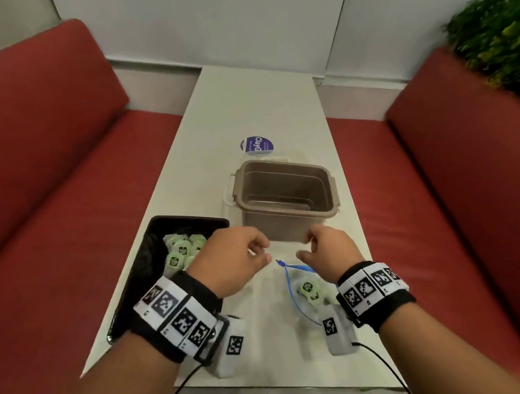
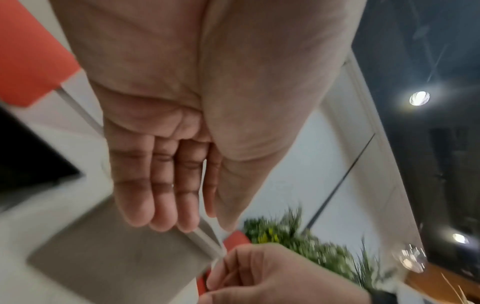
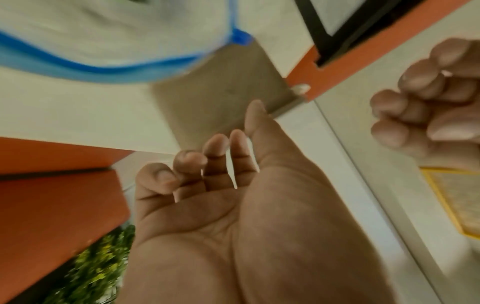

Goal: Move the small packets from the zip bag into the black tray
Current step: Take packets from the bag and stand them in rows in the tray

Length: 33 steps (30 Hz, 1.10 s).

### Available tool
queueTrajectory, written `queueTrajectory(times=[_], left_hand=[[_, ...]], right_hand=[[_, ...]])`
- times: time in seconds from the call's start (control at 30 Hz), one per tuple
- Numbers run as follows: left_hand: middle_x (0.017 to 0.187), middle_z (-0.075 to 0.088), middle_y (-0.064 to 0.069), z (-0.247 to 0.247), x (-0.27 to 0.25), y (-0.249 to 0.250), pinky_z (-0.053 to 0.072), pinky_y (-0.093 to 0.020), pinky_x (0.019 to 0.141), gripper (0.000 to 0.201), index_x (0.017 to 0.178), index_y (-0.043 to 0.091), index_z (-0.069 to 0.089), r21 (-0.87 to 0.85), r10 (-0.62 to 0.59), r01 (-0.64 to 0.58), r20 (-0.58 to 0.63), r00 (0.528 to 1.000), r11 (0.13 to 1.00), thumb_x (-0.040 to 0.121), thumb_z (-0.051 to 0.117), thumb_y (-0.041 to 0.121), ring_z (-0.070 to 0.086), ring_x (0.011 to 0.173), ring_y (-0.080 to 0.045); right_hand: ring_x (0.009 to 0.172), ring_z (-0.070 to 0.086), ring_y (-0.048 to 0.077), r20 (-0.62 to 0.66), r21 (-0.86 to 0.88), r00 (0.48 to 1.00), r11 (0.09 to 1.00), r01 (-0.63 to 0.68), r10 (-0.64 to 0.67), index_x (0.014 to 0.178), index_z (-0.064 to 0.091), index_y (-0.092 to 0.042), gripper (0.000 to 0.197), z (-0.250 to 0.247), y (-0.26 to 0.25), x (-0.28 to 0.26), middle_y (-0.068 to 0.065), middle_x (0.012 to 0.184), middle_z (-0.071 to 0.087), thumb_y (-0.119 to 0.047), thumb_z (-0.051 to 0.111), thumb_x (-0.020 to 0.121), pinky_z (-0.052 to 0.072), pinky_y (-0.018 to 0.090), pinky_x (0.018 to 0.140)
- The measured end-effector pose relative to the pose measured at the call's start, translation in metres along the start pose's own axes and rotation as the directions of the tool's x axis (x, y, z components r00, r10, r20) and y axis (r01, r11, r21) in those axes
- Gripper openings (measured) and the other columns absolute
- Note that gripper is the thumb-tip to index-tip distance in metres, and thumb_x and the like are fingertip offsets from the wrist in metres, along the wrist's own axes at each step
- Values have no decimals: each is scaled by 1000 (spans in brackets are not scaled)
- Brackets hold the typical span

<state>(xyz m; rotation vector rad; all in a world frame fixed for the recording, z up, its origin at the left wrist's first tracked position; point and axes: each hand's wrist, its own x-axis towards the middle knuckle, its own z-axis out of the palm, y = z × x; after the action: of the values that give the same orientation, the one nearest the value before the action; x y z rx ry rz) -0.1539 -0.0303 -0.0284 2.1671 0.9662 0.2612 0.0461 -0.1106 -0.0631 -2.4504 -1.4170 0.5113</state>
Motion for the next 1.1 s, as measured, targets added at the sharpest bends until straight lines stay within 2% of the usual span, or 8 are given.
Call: queueTrajectory(times=[0.23, 0.43, 0.63, 0.73, 0.87, 0.93, 1.03, 1.1], left_hand=[[104, 73, 0, 149, 33, 23, 49, -27, 89, 20, 104, 17, 74, 200, -36, -20, 276, 960, 980, 90, 63, 24, 65, 99, -17], [91, 68, -6, 196, 31, 23, 47, -30, 74, 14, 77, 15, 58, 418, -185, 58, 270, 945, 907, 85, 65, 25, 62, 86, -24], [97, 70, 1, 209, 30, 34, 53, -32, 80, 17, 103, 26, 66, 432, -195, 59, 278, 941, 900, 86, 65, 27, 64, 90, -20], [101, 70, -3, 209, 29, 40, 46, -28, 73, 19, 108, 19, 68, 437, -206, 74, 264, 942, 897, 92, 58, 23, 64, 94, -23], [81, 65, 0, 204, 25, 40, 43, -28, 67, 9, 84, 20, 65, 333, -171, 85, 238, 956, 939, 90, 60, 23, 60, 80, -20], [67, 53, 7, 202, 23, 34, 40, -27, 61, 26, 66, 25, 51, 248, -173, 119, 208, 963, 961, 86, 66, 25, 53, 69, -15], [61, 45, 10, 198, 22, 29, 33, -19, 54, 39, 59, 25, 45, 122, -183, 164, 169, 968, 979, 81, 76, 31, 42, 58, -7], [58, 42, 9, 196, 23, 27, 30, -17, 52, 43, 57, 22, 44, 95, -177, 166, 126, 976, 982, 79, 78, 35, 38, 54, -6]], right_hand=[[101, 61, 32, 205, -120, 933, 954, -275, 295, 118, 35, -14, 72, 48, 106, -38, 10, 114, 51, -47, 79, 71, 47, 35, 73], [85, 68, 30, 364, -52, 891, 961, -273, 273, 85, 53, -14, 12, 67, 136, -36, 8, 92, 64, -24, 60, 86, 53, 32, 67], [82, 59, 28, 260, 240, 952, 944, -225, 161, 83, 50, -16, 13, 60, 136, -22, 9, 90, 62, -5, 58, 84, 41, 27, 68], [78, 57, 25, 286, 399, 952, 890, -223, 110, 82, 54, -15, 17, 55, 137, -17, 7, 83, 60, 1, 51, 84, 42, 26, 67], [73, 57, 26, 351, 542, 929, 784, -303, 116, 72, 57, -13, 9, 54, 138, -14, 8, 73, 59, -10, 51, 77, 46, 33, 67], [68, 54, 25, 378, 579, 916, 738, -347, 134, 67, 56, -13, 9, 52, 137, -17, 7, 70, 55, -19, 50, 66, 45, 33, 65], [65, 54, 18, 461, 602, 875, 672, -431, 148, 72, 58, -21, 5, 51, 138, -19, 0, 73, 56, -18, 58, 76, 48, 29, 63], [76, 61, 29, 453, 603, 880, 679, -419, 140, 78, 62, -16, 10, 56, 142, -16, 5, 79, 60, -21, 60, 69, 54, 38, 72]])
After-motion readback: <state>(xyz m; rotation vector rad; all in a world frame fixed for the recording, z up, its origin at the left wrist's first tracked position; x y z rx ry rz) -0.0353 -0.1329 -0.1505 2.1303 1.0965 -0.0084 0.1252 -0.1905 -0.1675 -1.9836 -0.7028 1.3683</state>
